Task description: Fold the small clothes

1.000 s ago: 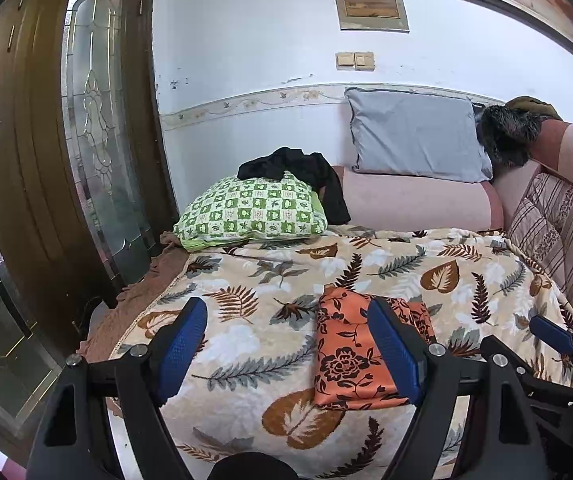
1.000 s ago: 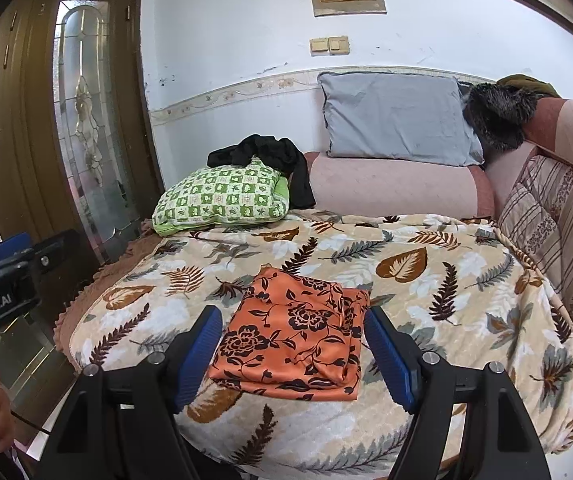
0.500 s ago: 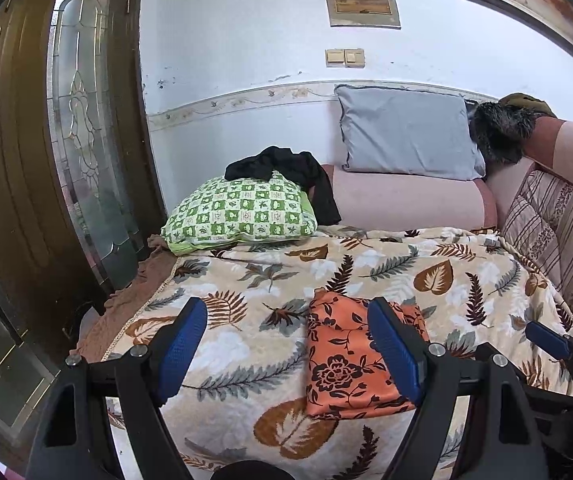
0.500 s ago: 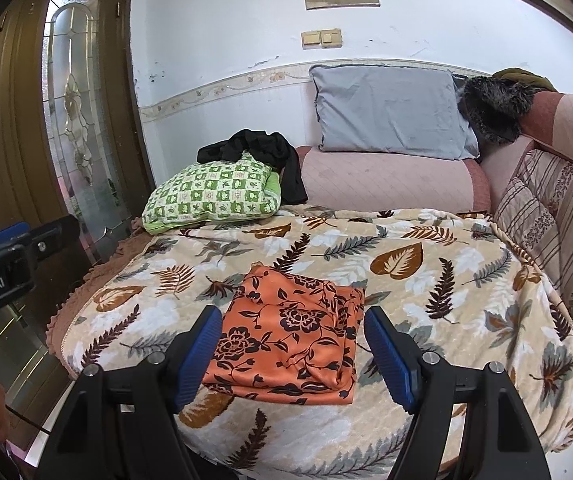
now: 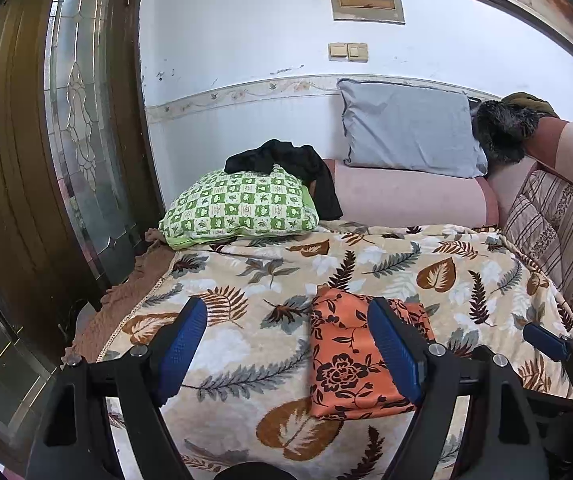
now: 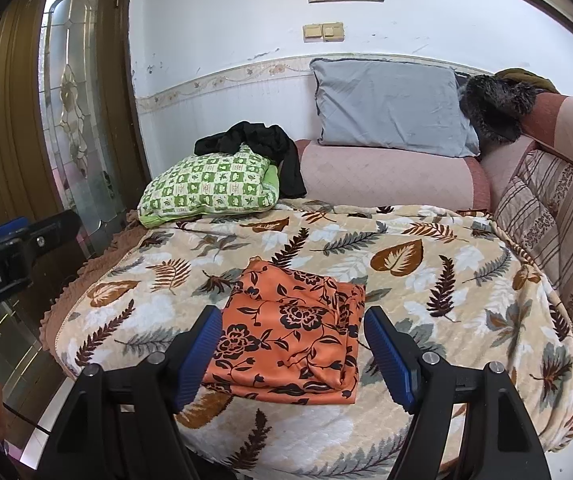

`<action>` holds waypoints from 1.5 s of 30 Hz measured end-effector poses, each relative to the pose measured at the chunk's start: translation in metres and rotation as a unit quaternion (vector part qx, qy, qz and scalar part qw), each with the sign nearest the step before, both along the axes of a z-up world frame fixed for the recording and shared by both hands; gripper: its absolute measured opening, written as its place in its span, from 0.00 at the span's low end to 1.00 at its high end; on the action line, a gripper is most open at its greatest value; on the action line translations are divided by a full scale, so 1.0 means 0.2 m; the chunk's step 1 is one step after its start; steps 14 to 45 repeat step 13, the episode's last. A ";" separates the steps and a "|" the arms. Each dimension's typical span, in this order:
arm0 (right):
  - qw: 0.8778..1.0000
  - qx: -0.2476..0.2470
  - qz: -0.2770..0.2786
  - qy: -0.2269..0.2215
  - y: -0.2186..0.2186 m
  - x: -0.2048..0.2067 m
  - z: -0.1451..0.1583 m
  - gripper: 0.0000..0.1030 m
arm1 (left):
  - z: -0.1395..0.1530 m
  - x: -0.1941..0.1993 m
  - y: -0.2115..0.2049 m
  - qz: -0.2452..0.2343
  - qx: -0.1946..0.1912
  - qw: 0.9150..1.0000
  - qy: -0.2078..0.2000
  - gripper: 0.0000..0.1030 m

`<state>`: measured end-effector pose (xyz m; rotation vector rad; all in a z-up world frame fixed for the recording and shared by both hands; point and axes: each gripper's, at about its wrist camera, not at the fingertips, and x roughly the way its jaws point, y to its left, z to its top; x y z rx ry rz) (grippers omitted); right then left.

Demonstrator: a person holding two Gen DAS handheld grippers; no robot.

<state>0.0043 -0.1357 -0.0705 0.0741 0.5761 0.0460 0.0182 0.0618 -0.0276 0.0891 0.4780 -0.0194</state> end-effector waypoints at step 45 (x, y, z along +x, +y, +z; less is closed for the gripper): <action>1.000 0.004 -0.001 0.024 0.01 0.20 -0.10 0.75 | -0.10 0.25 0.08 0.006 -0.022 0.999 0.031 0.80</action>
